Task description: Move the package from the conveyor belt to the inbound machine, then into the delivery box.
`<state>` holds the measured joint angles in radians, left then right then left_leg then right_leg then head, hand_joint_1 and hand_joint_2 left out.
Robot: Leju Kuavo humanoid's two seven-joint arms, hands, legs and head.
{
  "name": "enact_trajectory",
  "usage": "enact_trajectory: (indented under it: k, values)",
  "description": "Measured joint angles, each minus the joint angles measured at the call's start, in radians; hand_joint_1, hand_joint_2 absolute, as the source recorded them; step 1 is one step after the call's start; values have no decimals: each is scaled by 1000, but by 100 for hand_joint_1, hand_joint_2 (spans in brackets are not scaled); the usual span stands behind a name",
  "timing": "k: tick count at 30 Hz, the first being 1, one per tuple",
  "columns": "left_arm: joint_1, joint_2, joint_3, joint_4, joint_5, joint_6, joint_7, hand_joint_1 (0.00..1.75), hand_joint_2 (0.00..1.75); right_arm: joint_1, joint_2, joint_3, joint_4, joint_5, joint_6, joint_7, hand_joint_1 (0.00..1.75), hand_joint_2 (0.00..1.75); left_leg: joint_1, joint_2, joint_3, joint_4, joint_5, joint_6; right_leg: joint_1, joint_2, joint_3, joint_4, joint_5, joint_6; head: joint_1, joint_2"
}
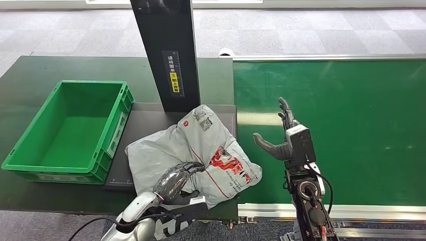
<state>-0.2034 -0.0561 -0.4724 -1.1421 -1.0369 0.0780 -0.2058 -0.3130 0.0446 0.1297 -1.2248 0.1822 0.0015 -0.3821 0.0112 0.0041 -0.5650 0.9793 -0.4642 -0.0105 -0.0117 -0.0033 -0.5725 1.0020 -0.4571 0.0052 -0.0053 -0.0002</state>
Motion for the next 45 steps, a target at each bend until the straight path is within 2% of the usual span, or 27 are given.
enact_trajectory:
  k: [3, 7, 12, 16, 19, 23, 26, 30, 32, 34, 39, 45]
  values:
    - [13, 4, 7, -26, 76, 17, -97, 175, 175, 0, 0, 0, -3, -2, 7, 0, 0, 175, 0, 0, -1, 0, 0, 0, 0, 0, -1, 0, 0, 0, 0, 0]
    - [27, 10, 14, -79, 254, 47, -257, 175, 175, -2, -2, 1, -4, -18, 16, 2, 0, 175, 0, 0, -4, 0, 0, 0, 0, 0, -3, 0, 0, 0, 0, 0]
    - [32, 11, 28, -162, 418, 97, -358, 175, 175, -8, -6, 5, -4, -33, 20, 4, 0, 175, 0, -1, -5, 0, 0, 0, 0, 0, -5, 0, 0, 0, 0, 0]
    - [45, 6, 49, -224, 543, 146, -438, 175, 0, -15, -9, 9, -2, -43, 20, 0, 0, 175, 0, 0, -5, 0, 0, 0, 0, 0, -5, 0, 0, 0, 0, 0]
    - [53, -2, 68, -270, 603, 187, -482, 175, 0, -25, -10, 14, 5, -48, 20, -6, 0, 175, 0, 0, -5, 0, 0, 0, 0, 0, -5, 0, 0, 0, 0, 0]
    - [61, -7, 83, -306, 618, 199, -490, 175, 0, -36, -10, 20, 14, -49, 20, -8, 0, 175, 0, -1, -5, 0, 0, 0, 0, 0, -5, 0, 0, 0, 0, 0]
    - [64, -6, 85, -335, 666, 276, -492, 175, 0, -42, -10, 25, 22, -51, 19, -11, 0, 175, 0, 0, -5, 0, 0, 0, 0, 0, -5, 0, 0, 0, 0, 0]
    - [58, 9, 78, -404, 729, 511, -493, 175, 175, -59, -10, 36, 43, -54, 17, -25, 0, 175, 0, 0, -6, 0, 0, 0, 0, 0, -6, 0, 0, 0, 0, 0]
    - [57, 13, 84, -447, 680, 586, -493, 175, 175, -69, -10, 43, 57, -56, 15, -30, 0, 175, 0, 0, -6, 0, 0, 0, 0, 0, -6, 0, 0, 0, 0, 0]
    - [59, 3, 109, -500, 599, 609, -493, 175, 175, -79, -9, 53, 72, -57, 14, -35, 0, 175, 0, 0, -6, 0, 0, 0, 0, 0, -6, 0, 0, 0, 0, 0]
    - [59, -49, 209, -605, 430, 614, -493, 175, 175, -95, -7, 75, 103, -64, 11, -45, 0, 175, 0, 0, -6, 0, 0, 0, 0, 0, -6, 0, 0, 0, 0, 0]
    - [59, -85, 278, -651, 395, 615, -493, 175, 175, -100, -7, 87, 122, -66, 9, -46, 0, 175, 0, 0, -6, 0, 0, 0, 0, 0, -6, 0, 0, 0, 0, 0]
